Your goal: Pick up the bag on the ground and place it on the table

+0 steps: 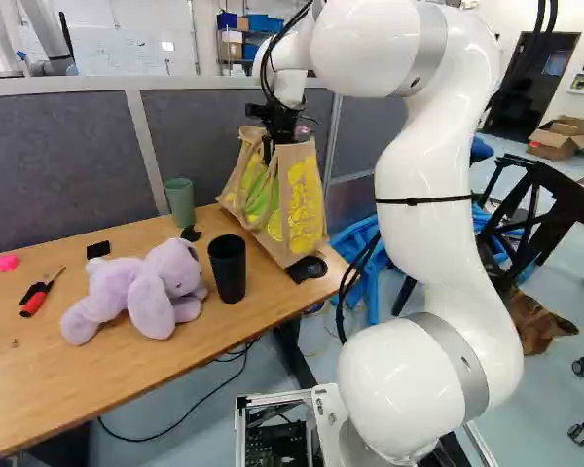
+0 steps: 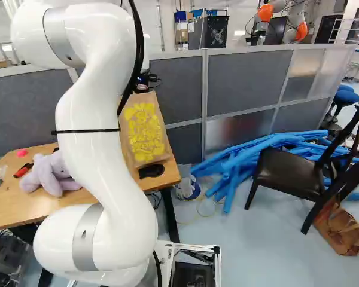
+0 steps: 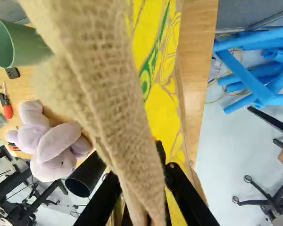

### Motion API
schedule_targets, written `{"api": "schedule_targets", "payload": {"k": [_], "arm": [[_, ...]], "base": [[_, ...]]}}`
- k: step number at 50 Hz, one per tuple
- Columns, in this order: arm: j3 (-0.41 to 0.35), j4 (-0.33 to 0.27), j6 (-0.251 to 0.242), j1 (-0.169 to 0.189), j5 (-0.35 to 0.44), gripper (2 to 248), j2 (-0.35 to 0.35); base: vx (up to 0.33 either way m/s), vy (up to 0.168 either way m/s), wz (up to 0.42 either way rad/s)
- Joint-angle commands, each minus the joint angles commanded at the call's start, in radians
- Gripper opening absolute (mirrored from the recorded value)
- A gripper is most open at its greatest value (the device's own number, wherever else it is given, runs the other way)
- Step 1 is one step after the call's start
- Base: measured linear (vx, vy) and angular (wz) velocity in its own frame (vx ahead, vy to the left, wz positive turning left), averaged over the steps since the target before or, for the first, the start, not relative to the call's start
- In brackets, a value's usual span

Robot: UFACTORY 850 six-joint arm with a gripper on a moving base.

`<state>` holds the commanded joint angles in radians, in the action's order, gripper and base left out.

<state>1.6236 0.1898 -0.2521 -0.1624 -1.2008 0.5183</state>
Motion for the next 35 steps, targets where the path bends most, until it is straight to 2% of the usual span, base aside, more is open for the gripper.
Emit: {"api": "schedule_targets", "payload": {"k": [16,35], "arm": [[-0.009,0.0,0.0,-0.006,0.074,22,0.035],[-0.012,0.0,0.0,-0.01,0.087,22,0.06]], "base": [[0.0,0.0,0.0],[0.0,0.0,0.0]]}}
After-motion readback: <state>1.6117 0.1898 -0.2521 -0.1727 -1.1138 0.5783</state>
